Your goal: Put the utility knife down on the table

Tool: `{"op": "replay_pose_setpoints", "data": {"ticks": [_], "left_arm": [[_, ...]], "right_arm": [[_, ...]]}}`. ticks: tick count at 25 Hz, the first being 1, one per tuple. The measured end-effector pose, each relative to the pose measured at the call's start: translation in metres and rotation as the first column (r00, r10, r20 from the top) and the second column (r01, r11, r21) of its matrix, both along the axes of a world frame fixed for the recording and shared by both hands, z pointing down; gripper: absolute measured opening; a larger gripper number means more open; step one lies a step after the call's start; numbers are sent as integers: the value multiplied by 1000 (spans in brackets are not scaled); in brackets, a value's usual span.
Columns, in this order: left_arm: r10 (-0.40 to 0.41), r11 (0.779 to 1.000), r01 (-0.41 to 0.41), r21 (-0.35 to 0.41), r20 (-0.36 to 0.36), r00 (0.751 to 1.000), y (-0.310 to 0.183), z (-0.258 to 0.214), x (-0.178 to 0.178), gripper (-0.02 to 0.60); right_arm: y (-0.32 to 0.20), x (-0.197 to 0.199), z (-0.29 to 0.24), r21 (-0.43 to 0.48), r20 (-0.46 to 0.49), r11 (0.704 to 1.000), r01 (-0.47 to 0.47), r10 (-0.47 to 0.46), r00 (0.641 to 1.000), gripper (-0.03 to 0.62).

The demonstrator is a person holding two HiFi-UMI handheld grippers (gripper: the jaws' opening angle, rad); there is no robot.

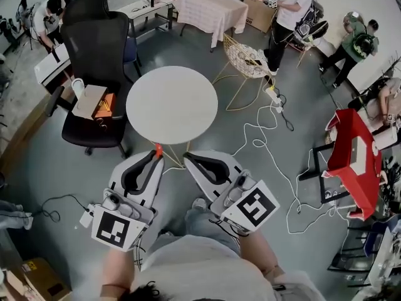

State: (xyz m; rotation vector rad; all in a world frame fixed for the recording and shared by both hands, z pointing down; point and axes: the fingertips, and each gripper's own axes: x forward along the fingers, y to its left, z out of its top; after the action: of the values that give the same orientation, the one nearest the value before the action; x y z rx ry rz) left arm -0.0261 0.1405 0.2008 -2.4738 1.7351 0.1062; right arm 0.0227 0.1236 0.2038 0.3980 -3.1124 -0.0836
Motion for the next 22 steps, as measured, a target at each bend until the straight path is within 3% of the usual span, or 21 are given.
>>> {"op": "replay_pose_setpoints", "data": {"ticks": [10, 22], "left_arm": [[-78, 997, 78, 17, -6, 997, -96, -7, 35, 57], [-102, 995, 103, -12, 39, 994, -143, -1, 34, 57]], "right_arm": [[-100, 41, 3, -17, 9, 998, 66, -66, 998, 8], [-150, 41, 11, -39, 28, 996, 86, -85, 996, 8]]}}
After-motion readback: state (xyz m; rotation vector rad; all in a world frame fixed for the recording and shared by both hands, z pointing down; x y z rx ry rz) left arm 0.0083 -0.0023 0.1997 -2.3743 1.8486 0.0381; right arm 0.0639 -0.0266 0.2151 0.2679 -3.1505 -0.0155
